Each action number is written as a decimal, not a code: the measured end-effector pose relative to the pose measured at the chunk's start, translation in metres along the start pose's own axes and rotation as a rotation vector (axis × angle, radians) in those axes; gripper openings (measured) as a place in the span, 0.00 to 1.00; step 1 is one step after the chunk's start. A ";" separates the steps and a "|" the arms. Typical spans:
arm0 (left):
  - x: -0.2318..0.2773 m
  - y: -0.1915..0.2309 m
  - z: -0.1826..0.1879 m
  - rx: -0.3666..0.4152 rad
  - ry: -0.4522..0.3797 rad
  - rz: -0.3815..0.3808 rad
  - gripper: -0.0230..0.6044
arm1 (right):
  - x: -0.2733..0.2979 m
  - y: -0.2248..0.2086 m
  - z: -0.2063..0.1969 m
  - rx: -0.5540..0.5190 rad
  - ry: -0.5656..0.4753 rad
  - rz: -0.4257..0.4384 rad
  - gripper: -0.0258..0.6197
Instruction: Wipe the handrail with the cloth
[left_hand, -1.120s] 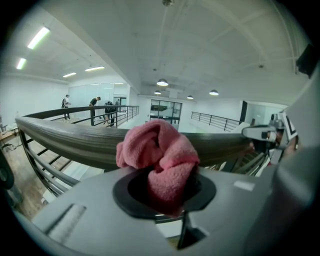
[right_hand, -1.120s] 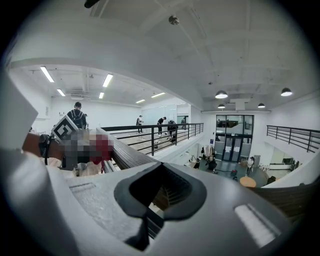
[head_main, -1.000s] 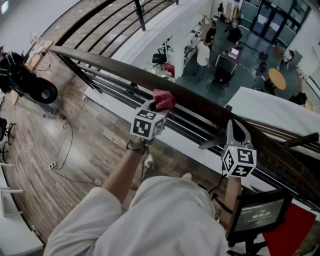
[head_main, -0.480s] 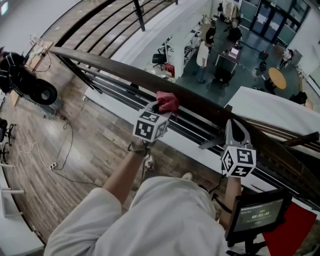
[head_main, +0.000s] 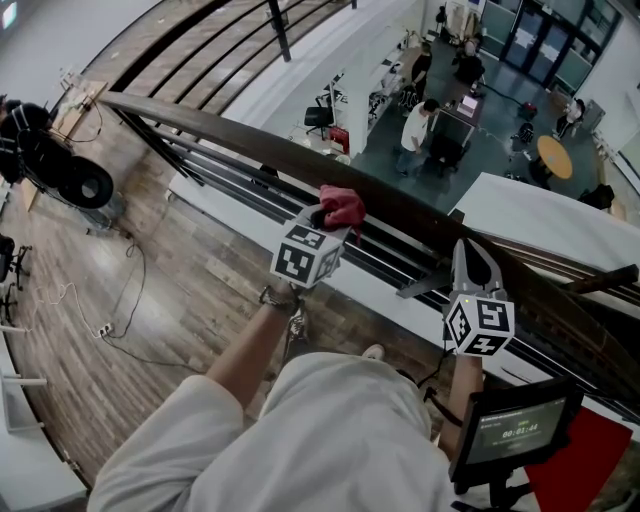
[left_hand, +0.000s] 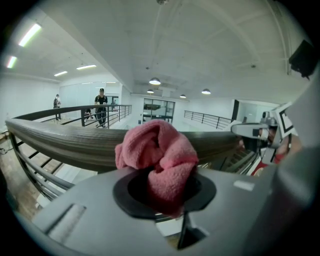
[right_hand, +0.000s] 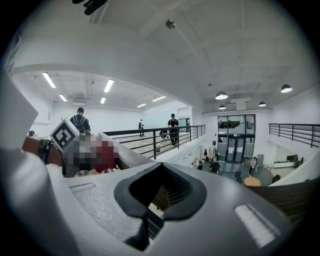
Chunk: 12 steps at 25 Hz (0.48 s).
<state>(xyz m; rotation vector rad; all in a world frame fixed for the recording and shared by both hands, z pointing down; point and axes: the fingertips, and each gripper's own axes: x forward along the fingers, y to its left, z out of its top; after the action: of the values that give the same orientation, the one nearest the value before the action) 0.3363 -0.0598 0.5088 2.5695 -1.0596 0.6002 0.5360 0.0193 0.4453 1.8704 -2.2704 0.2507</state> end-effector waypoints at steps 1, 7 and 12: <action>0.001 -0.002 0.000 0.002 -0.001 -0.003 0.19 | -0.001 -0.002 -0.001 0.001 -0.003 -0.008 0.04; 0.003 -0.010 0.000 0.010 0.006 -0.022 0.18 | -0.010 -0.015 -0.001 0.017 -0.011 -0.039 0.04; 0.006 -0.021 0.000 0.018 0.008 -0.036 0.19 | -0.016 -0.019 -0.004 0.018 -0.007 -0.043 0.04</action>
<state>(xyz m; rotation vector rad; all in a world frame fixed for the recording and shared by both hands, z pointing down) 0.3552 -0.0494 0.5093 2.5932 -1.0069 0.6133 0.5580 0.0315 0.4458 1.9293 -2.2374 0.2593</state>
